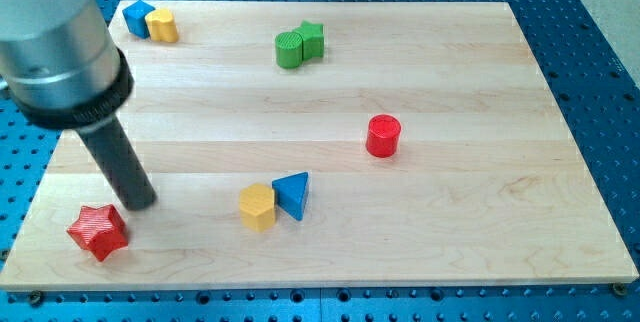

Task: Slide the red star vertical to the top of the hexagon

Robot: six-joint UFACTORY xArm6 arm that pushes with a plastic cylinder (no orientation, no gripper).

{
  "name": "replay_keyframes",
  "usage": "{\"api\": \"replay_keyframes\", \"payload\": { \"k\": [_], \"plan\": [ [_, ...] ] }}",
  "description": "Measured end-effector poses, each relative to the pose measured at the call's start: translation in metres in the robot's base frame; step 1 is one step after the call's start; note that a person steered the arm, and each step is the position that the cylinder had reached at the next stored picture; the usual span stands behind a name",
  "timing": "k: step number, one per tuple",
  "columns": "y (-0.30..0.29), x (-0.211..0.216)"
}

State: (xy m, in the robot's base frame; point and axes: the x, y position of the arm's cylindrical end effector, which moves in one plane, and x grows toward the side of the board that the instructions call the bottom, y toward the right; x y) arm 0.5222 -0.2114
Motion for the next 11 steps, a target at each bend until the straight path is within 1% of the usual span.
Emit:
{"api": "replay_keyframes", "payload": {
  "k": [1, 2, 4, 5, 6, 7, 8, 9, 10, 11],
  "plan": [
    [-0.073, 0.027],
    [-0.071, 0.090],
    [0.059, 0.058],
    [0.048, 0.024],
    [0.023, 0.055],
    [-0.003, 0.036],
    [0.016, 0.005],
    [0.068, -0.003],
    [-0.013, 0.011],
    [-0.006, -0.010]
  ]
}}
